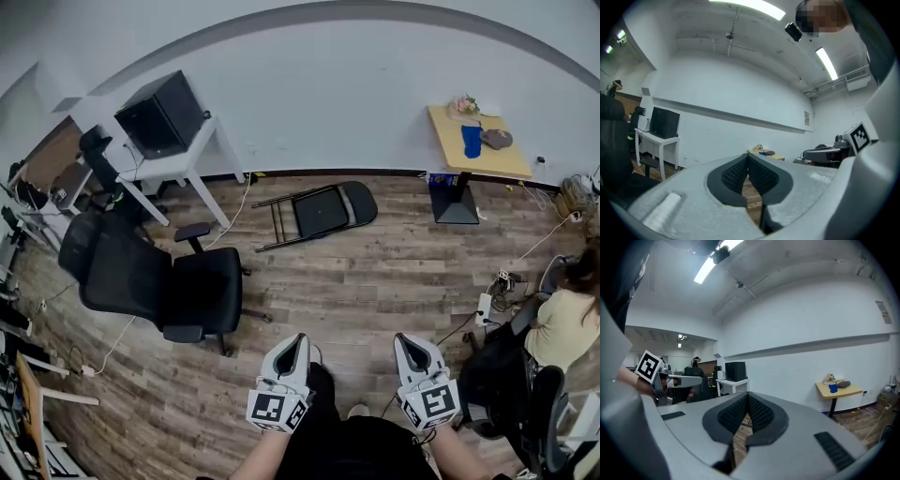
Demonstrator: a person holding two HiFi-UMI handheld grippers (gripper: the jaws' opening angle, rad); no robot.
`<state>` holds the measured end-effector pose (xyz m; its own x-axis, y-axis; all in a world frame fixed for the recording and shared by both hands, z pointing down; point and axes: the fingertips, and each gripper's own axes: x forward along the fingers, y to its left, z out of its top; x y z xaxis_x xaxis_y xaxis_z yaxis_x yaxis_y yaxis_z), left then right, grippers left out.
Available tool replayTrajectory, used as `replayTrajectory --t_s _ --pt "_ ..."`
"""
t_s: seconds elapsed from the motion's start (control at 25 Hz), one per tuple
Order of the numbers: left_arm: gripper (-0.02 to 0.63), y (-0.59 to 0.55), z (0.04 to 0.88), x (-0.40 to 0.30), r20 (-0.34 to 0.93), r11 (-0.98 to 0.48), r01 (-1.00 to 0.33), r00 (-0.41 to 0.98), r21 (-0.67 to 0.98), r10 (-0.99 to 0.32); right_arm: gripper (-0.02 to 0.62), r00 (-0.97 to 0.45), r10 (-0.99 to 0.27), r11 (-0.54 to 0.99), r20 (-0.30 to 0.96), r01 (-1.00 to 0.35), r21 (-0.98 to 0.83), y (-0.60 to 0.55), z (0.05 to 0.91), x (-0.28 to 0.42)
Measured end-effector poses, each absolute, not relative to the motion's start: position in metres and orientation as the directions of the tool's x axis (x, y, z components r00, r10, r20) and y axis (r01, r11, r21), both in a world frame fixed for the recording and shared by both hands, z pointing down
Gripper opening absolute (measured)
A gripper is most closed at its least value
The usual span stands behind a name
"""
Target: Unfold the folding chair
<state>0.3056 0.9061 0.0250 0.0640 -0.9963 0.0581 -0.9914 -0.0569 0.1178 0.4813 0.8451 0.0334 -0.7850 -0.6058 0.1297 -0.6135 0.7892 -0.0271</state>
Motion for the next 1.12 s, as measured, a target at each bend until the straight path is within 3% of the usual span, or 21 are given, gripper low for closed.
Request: replayTrajectory --t_s 0.4,0.72,1.12 --pt "0.012 0.816 0.044 0.257 0.063 -0.119 -0.985 0.128 0.128 -0.990 -0.001 -0.744 -0.648 0.746 0.163 -0.663 -0.062 0.760 0.050 0.434" --pt "0.012 0.693 0.069 0.153 0.112 -0.170 -0.965 0.194 0.198 -0.975 0.000 -0.707 -0.642 0.716 0.295 -0.692 -0.099 0.654 0.075 0.346" --pt "0.012 0.569 0.046 0.069 0.071 -0.249 -0.944 0.270 0.218 -0.960 0.000 -0.611 -0.740 0.626 0.281 -0.779 -0.044 0.500 0.035 0.235"
